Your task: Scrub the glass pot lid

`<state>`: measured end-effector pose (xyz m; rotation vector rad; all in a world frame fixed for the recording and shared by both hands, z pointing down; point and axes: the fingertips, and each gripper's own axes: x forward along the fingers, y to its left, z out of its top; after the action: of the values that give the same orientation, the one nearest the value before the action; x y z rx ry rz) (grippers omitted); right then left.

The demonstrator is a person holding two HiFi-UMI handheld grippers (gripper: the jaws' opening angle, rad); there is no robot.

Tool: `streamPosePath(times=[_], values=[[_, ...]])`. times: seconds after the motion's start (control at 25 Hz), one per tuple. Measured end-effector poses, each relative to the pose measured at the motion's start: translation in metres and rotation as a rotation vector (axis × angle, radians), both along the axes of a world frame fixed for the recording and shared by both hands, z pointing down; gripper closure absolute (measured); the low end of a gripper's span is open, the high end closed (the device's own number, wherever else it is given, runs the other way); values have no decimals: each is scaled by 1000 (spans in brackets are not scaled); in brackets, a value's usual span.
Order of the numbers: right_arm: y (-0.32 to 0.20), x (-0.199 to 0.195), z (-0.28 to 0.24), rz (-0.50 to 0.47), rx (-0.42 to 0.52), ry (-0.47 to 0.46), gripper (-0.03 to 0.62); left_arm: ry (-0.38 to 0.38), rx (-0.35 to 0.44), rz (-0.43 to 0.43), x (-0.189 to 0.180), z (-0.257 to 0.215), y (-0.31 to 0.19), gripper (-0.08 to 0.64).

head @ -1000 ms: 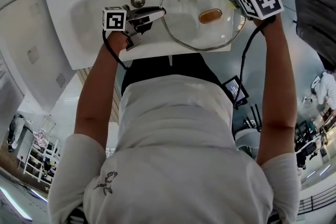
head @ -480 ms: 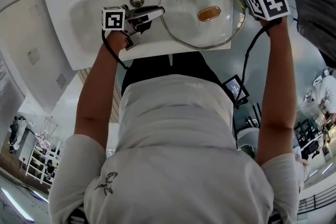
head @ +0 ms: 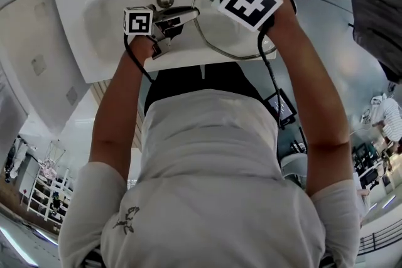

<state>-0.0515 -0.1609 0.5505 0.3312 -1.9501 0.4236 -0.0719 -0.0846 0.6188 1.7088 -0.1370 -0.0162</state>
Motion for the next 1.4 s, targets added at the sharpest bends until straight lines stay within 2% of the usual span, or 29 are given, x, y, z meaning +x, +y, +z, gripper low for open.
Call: streamPosePath(times=[0.16,0.28,0.44,0.56,0.8,0.96,1.12,1.4], values=[[33,-35,14,-104,-33,3,302,6,-2,-3,1,-1,1,485],[42,-30,25,-116,-40,24,302,6,-6,-1,1,0,1,485],[38,-9,25,-83,-47,37,304,5,-11,5,1,-2,3,485],[30,18,26,-20,-49,51,304,-3,-14,3,0,-2,3,485],[10,53,19,169,-85,-36,304,12,-7,11,2,1,4,485],[1,68,23,241,-98,-66,304,-12,-19,5,1,2,3,486],[-3,79,27,289,-108,-80,304,-45,4,8,-2,7,1,485],[-8,127,29,386,-87,-56,304,-1,-39,-3,2,0,3,485]])
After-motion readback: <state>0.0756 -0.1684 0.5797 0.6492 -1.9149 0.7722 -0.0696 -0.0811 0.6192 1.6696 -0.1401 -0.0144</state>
